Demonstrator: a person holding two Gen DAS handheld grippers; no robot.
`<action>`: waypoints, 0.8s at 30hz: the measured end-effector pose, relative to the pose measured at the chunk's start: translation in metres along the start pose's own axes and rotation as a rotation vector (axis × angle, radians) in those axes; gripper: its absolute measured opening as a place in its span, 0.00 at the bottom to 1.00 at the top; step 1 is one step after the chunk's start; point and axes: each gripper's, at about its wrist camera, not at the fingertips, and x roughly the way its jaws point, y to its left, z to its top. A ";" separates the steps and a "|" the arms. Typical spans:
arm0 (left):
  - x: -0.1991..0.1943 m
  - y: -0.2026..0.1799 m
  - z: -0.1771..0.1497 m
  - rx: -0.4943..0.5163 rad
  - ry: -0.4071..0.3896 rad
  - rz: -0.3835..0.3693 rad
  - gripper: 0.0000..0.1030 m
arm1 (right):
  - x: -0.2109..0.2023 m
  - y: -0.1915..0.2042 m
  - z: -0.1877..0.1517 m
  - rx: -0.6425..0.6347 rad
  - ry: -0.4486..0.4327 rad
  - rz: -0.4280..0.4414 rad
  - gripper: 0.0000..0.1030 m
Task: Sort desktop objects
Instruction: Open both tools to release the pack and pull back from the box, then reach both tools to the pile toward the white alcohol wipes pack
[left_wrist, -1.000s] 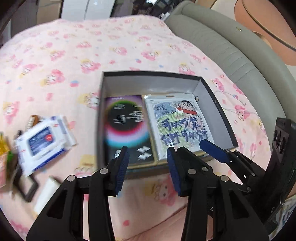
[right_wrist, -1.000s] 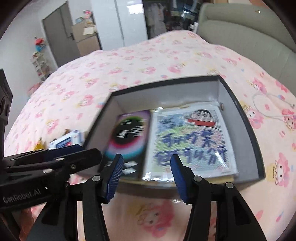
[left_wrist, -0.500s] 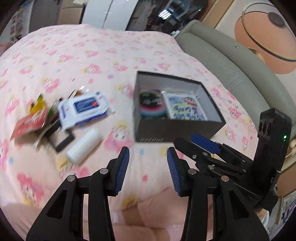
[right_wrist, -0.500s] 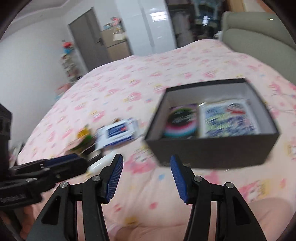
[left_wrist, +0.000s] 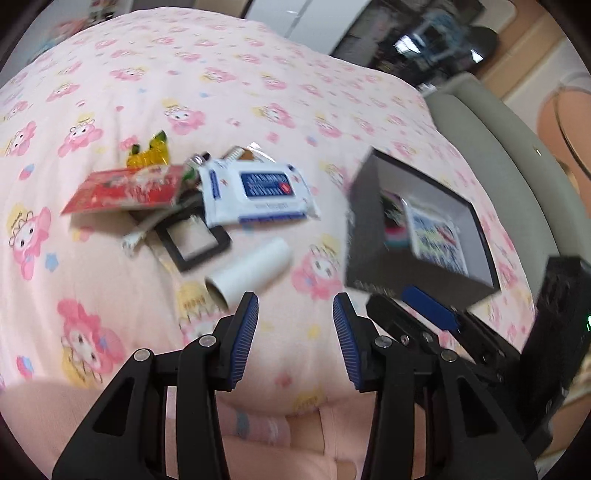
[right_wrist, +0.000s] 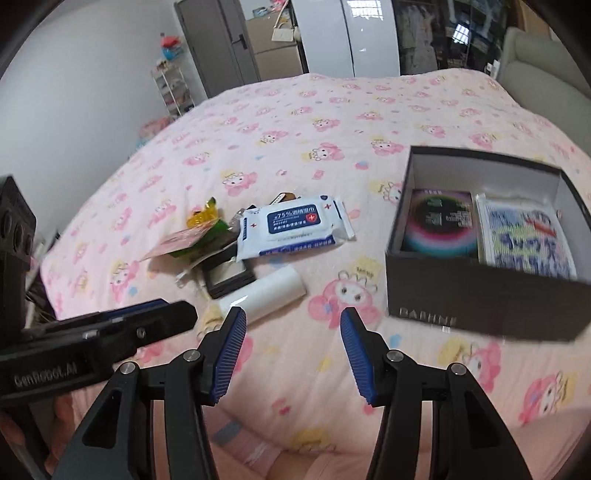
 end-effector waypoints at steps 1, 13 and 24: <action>0.007 0.004 0.011 -0.016 0.001 0.011 0.41 | 0.006 0.001 0.007 -0.006 -0.001 -0.004 0.48; 0.112 0.080 0.076 -0.224 0.147 0.097 0.29 | 0.122 -0.003 0.050 0.042 0.149 -0.024 0.48; 0.140 0.102 0.071 -0.307 0.192 0.019 0.18 | 0.140 -0.007 0.039 0.085 0.180 0.007 0.48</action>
